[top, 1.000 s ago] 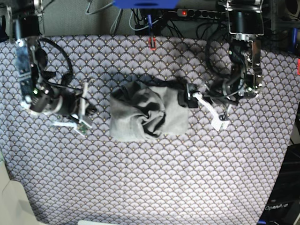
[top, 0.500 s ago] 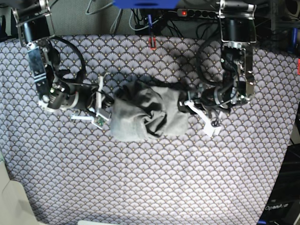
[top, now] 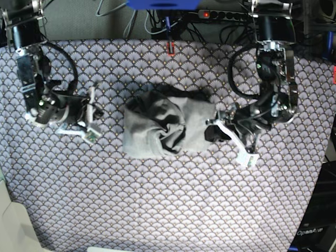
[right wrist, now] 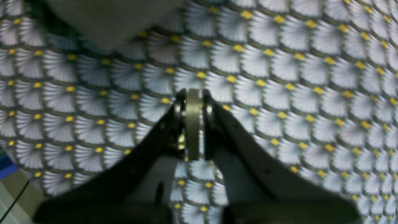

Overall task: Fold the T-shirt properly
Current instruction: 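Tuck the bundle's loose edge under with the left gripper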

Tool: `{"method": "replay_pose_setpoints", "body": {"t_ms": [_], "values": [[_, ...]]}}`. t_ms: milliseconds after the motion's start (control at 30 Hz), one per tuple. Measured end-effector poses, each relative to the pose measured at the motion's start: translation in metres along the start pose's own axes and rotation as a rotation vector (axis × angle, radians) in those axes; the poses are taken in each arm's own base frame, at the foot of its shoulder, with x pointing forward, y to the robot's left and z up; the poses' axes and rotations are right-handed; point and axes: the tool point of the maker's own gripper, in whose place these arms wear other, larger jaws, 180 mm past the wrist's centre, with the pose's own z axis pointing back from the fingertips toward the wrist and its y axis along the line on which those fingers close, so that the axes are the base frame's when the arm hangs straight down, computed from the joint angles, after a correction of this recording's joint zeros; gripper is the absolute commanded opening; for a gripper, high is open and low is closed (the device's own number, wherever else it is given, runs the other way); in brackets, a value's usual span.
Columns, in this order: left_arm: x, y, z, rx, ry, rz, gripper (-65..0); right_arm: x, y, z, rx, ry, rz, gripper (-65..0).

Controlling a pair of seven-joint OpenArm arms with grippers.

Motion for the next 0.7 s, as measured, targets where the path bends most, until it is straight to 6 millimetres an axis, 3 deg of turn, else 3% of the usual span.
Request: {"method": "replay_pose_setpoints", "body": {"t_ms": [167, 267, 433, 567, 700], "values": [[0.021, -0.030, -0.001, -0.154, -0.062, 0.075, -50.4, -0.010, -0.003, 0.003, -0.010, 0.013, -0.020, -65.0], [0.029, -0.037, -0.013, -0.189, -0.081, 0.125, -41.9, -0.016, 0.002, 0.001, 0.000, 0.030, -0.024, -60.1], [-0.003, -0.026, -0.030, -0.177, 0.002, 0.204, -22.9, -0.018, 0.003, 0.001, 0.001, 0.030, -0.027, -54.7], [0.001, -0.019, -0.035, -0.171, -0.044, 0.238, -22.4, -0.017, 0.004, 0.000, 0.005, 0.025, -0.029, -54.7], [-0.011, -0.012, -0.043, -0.163, -0.011, 0.275, -22.4, -0.016, 0.004, 0.000, 0.004, 0.021, -0.029, -54.7]]}}
